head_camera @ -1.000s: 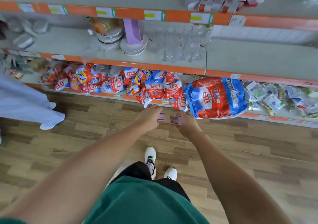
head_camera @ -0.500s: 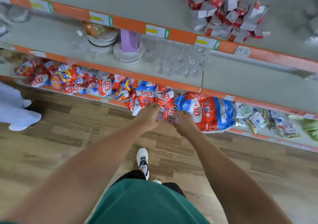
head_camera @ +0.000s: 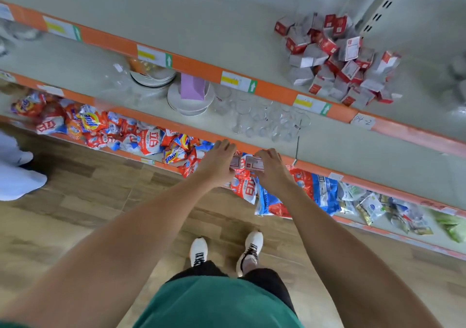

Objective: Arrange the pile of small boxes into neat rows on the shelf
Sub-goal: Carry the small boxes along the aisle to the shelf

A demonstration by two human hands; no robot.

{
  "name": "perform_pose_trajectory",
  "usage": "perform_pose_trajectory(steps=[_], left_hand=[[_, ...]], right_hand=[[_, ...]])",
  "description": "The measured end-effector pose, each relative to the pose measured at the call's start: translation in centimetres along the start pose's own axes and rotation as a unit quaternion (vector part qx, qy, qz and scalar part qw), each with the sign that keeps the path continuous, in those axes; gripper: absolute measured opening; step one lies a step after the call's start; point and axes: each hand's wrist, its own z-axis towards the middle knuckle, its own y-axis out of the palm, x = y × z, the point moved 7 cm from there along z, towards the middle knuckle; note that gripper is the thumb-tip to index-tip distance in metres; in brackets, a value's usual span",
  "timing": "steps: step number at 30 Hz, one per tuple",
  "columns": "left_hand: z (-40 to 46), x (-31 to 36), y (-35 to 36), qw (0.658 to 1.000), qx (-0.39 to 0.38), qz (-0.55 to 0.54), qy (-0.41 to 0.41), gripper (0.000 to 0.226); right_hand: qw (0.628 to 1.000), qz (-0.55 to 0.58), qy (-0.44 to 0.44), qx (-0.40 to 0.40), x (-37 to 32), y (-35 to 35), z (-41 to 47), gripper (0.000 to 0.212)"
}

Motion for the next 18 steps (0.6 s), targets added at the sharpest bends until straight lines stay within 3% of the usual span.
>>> perform_pose_trajectory(steps=[6,13,18], left_hand=[[2.1,-1.1,-3.1,0.998,0.054,0.026,-0.035,0.042],[4.6,0.0,-9.0,0.982,0.183,0.025,-0.049,0.033],[7.3,1.4,-13.3,0.968,0.232,0.05,-0.08,0.038]], right_hand=[[0.993,0.015,-0.108,0.053,-2.5,-3.6,3.9,0.05],[0.958,0.061,-0.246,0.137,-4.2,-9.7,6.6,0.045],[0.936,0.078,-0.287,0.189,-4.7,-15.2,9.2,0.045]])
